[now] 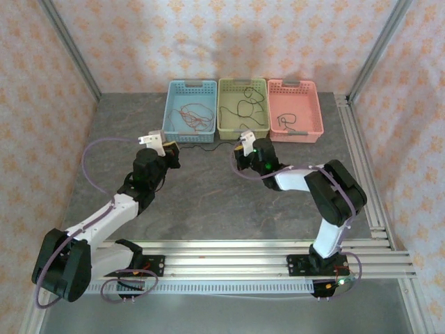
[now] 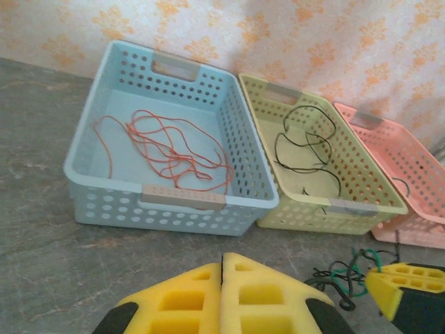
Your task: Untangle the cables
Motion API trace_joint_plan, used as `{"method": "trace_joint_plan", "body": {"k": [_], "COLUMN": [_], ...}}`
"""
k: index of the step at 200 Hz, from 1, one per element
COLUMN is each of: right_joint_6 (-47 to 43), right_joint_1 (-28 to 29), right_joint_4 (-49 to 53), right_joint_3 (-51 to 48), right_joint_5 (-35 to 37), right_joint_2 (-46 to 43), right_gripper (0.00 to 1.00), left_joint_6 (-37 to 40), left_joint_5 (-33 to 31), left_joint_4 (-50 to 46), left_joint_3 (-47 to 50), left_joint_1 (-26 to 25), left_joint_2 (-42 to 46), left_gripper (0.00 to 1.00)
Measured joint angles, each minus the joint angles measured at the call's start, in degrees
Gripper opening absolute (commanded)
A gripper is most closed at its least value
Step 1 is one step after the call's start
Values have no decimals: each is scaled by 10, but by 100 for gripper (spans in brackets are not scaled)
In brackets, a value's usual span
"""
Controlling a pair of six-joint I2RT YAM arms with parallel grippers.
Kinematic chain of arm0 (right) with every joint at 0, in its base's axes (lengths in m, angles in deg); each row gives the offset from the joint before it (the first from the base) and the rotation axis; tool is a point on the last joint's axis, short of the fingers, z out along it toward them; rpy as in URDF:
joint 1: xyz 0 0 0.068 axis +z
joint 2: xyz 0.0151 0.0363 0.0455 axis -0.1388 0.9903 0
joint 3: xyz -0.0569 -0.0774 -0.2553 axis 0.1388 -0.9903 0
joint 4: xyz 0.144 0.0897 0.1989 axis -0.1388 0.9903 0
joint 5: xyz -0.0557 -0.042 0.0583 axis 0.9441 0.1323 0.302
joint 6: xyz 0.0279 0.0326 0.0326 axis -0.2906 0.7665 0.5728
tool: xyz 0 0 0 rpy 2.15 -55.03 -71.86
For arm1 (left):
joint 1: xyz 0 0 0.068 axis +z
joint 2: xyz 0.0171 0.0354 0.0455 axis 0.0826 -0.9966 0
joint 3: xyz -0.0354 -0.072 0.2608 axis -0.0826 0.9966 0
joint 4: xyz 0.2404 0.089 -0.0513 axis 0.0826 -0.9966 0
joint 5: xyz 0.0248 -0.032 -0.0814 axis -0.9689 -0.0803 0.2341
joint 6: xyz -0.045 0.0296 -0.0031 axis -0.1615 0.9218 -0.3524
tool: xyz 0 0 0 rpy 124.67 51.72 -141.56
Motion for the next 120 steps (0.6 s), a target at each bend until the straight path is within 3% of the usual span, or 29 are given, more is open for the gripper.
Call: {"method": "trace_joint_plan", "body": {"k": [71, 120], "right_joint_6": [68, 76], "right_joint_1": [-49, -49], "right_joint_4": [-11, -11], "right_joint_3": [-21, -23], "right_joint_5": [57, 77], "right_joint_2": [-19, -28], "right_gripper": [0, 0], "left_joint_6": [-20, -24], "left_joint_5": [-142, -157], "left_joint_4": [-33, -34], "left_joint_3": [24, 31], "left_joint_1": [0, 0], "left_joint_2": [61, 66], "left_gripper": [0, 0]}}
